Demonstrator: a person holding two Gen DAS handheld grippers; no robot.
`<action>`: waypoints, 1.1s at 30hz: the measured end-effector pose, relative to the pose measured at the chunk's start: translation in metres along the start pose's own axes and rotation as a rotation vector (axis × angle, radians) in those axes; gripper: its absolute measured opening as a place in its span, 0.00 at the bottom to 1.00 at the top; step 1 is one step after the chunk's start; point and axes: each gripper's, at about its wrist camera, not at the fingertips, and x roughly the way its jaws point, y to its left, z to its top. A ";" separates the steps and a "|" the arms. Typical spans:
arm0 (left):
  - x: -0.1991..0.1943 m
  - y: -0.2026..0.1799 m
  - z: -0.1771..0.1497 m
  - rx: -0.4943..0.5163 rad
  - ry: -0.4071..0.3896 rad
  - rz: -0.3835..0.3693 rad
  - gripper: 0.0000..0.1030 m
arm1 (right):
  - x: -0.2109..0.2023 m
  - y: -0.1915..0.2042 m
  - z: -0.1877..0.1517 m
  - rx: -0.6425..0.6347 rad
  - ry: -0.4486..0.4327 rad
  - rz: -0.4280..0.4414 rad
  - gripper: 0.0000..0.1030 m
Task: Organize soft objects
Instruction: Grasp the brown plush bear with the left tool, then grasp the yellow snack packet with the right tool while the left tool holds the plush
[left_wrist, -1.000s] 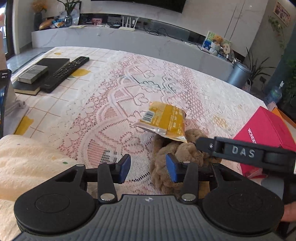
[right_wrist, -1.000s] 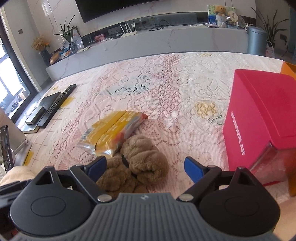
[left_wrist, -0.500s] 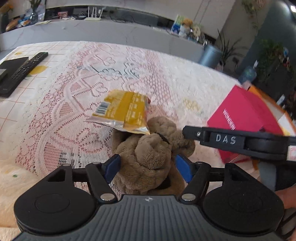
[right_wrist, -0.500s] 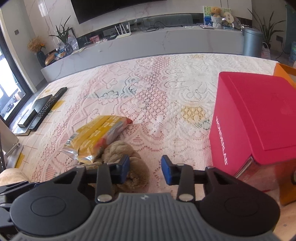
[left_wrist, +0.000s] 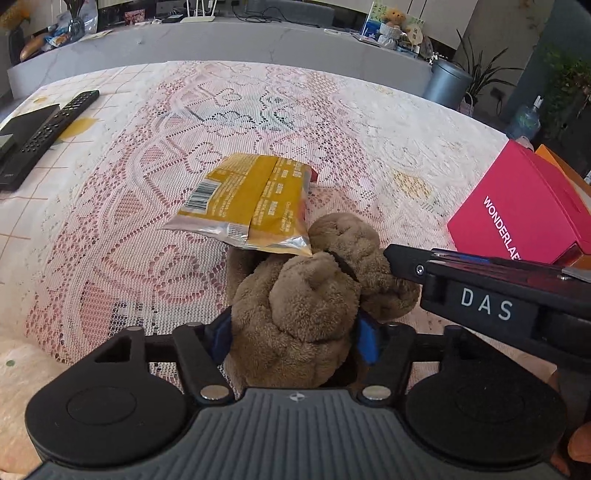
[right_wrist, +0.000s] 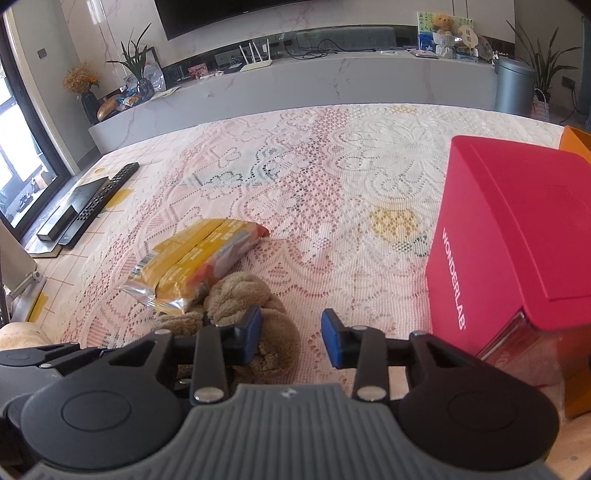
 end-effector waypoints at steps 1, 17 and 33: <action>-0.001 0.000 0.000 -0.004 -0.002 -0.004 0.61 | -0.001 0.000 0.000 -0.003 -0.002 -0.001 0.36; -0.047 -0.001 -0.015 -0.044 -0.081 -0.112 0.40 | -0.034 0.005 0.004 -0.038 -0.068 -0.007 0.44; -0.074 0.067 0.016 -0.277 -0.230 0.060 0.40 | -0.029 0.026 0.017 -0.058 -0.090 0.042 0.65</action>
